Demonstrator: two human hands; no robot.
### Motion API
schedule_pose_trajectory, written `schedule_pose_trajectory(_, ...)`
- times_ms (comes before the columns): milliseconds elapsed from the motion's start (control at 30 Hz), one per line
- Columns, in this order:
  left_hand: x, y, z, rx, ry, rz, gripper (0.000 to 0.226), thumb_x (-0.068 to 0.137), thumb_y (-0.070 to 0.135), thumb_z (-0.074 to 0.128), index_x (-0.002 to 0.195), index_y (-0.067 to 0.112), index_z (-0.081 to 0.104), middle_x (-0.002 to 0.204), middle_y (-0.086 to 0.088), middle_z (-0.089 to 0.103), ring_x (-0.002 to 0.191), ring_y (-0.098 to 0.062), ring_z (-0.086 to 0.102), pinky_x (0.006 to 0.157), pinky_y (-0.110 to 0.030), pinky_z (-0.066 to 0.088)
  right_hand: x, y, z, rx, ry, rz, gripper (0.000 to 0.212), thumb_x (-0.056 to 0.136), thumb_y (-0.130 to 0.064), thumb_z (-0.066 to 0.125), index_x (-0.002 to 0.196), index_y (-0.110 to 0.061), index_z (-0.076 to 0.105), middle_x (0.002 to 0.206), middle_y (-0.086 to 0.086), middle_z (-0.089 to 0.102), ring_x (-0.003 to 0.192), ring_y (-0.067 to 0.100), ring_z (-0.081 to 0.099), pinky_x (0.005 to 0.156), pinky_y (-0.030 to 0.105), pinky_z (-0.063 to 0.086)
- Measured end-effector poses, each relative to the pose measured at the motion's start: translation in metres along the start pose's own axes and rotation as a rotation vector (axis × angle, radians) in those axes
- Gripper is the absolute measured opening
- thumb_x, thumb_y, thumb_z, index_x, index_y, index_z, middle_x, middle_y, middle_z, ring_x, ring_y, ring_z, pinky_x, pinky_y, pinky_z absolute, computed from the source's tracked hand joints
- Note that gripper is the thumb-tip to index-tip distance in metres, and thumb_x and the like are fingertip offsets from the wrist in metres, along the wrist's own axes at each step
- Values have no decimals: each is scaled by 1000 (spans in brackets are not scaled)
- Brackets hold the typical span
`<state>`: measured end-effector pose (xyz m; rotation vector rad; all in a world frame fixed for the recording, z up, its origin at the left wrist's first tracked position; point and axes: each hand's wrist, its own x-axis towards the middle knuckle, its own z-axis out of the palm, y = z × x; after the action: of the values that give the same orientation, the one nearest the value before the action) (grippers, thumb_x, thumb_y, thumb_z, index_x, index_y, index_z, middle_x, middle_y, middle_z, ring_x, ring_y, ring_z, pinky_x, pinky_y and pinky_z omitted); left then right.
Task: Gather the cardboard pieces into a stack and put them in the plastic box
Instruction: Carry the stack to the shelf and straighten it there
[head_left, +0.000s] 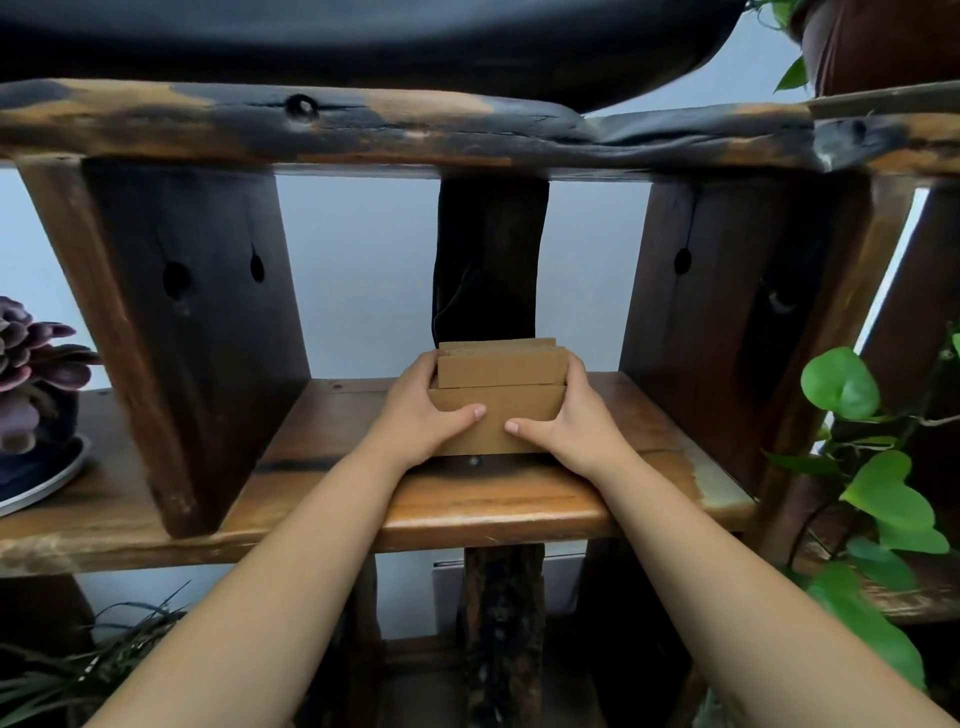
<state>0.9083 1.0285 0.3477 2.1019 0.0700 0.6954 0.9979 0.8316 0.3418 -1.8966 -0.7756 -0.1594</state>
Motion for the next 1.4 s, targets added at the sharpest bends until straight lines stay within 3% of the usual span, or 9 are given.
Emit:
schedule_pose_trajectory(233,-2,9,-3,114,81,-62,80,66,46,81,133,35,39,102,19,54,92,-4,57,70,-16,43,-2,-1,3,-202,80,-74,74,65,-51,78,127,-27,45,117,-9,52,105,8,48,85,25,38)
schedule_pose_trajectory(400,-9,9,7,246,101,-52,72,78,47,70,137,25,36,126,1,58,113,-19,55,88,-28,43,-5,-5,4,-281,152,-48,80,60,-56,78,126,-30,40,116,-7,60,101,14,56,80,30,45)
schedule_pose_trajectory(567,-16,4,8,264,69,-59,63,84,48,60,136,29,30,131,2,54,116,-18,53,96,-36,47,-6,-3,8,-387,91,-59,68,72,-65,62,120,-25,36,122,0,57,106,24,58,80,39,48)
schedule_pose_trajectory(733,-21,8,5,134,-2,-50,66,92,27,57,143,38,16,142,1,39,125,-15,42,104,-31,34,-4,-3,6,-216,-58,-59,64,90,-44,57,139,-28,19,138,6,47,120,24,51,96,37,42)
schedule_pose_trajectory(867,-25,17,3,155,-57,-115,67,94,29,54,144,38,12,145,-3,35,128,-19,41,109,-39,35,-8,-12,2,-171,-104,-47,69,90,-38,61,144,-29,18,138,3,47,121,21,49,96,31,39)
schedule_pose_trajectory(1000,-40,24,-7,122,-31,-101,68,92,31,59,144,37,16,136,5,45,121,-14,46,98,-29,37,-19,-23,-6,-138,-124,9,66,87,-41,64,138,-22,28,128,2,52,109,14,50,88,27,38)
schedule_pose_trajectory(1100,-53,38,-22,-10,-9,-160,81,87,31,67,149,30,15,127,7,49,114,-13,51,99,-30,42,-36,-35,-12,27,-84,72,73,82,-42,71,138,-22,29,120,-5,51,106,11,50,87,26,40)
schedule_pose_trajectory(1267,-95,68,-34,-171,-59,-236,43,88,29,68,125,17,49,118,3,64,99,-3,61,68,-10,48,-83,-59,-19,308,-142,166,49,85,-32,71,122,-24,40,122,-2,57,110,13,57,96,37,48)
schedule_pose_trajectory(1400,-140,83,-37,-365,-83,-284,42,91,17,64,129,13,48,122,-4,63,110,-17,61,95,-34,51,-122,-79,-30,370,-243,183,49,87,-25,69,124,-24,37,121,-4,55,110,12,56,91,32,51)
